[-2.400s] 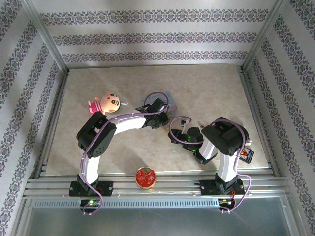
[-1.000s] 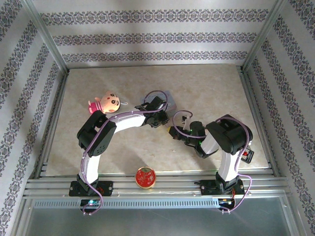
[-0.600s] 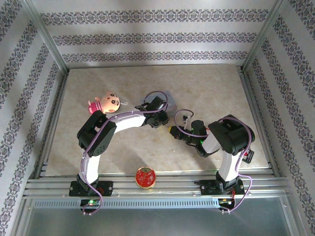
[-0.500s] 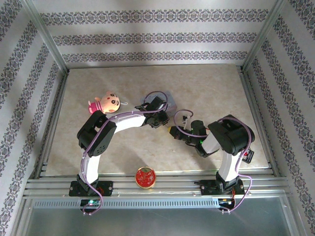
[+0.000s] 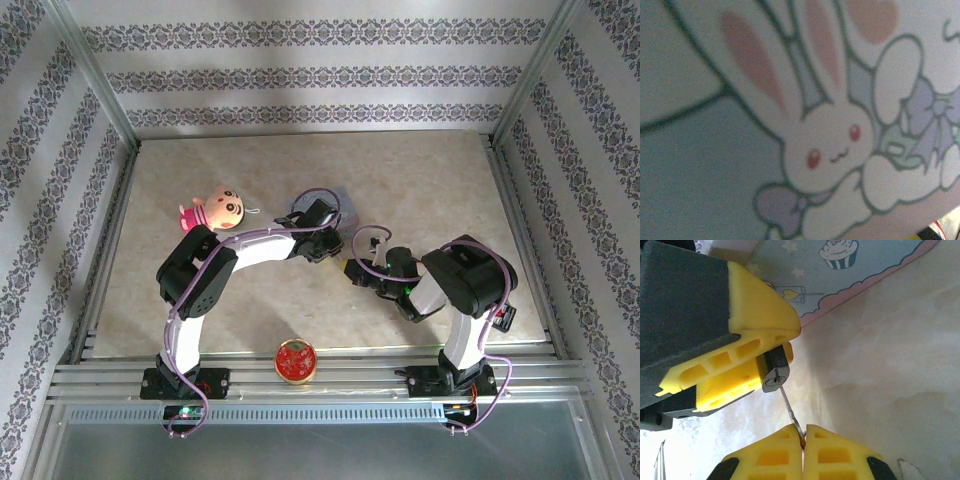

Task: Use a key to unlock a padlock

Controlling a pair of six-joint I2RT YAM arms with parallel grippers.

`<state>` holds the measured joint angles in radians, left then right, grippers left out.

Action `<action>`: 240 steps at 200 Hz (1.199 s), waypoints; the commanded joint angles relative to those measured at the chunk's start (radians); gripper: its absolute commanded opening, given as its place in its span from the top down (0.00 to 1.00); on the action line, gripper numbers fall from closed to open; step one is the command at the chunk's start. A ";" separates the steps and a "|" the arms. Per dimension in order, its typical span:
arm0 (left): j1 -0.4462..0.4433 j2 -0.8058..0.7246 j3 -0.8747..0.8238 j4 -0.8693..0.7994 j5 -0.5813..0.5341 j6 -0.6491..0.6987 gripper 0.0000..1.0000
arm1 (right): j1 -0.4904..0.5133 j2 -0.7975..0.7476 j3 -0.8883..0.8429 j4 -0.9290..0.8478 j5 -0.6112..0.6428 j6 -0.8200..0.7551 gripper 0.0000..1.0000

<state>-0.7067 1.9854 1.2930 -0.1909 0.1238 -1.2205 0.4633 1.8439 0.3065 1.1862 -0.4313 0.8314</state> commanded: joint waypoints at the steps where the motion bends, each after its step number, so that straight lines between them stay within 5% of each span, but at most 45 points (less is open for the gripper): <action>1: -0.007 -0.045 -0.008 0.027 -0.006 -0.028 1.00 | 0.008 -0.001 -0.020 -0.040 0.051 -0.014 1.00; 89: -0.007 -0.040 0.003 0.027 0.008 -0.010 1.00 | 0.029 0.009 -0.031 -0.064 0.075 0.093 1.00; 161: -0.010 -0.075 -0.027 0.013 0.020 0.007 1.00 | -0.077 0.047 0.031 -0.056 -0.052 0.180 1.00; 240: -0.008 -0.083 -0.073 0.073 0.008 -0.075 1.00 | -0.055 0.059 -0.018 -0.023 -0.053 0.075 1.00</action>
<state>-0.7067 1.9530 1.2339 -0.1364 0.1162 -1.2514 0.4038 1.8877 0.3298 1.2224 -0.5735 0.9611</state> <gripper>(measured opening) 0.293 0.049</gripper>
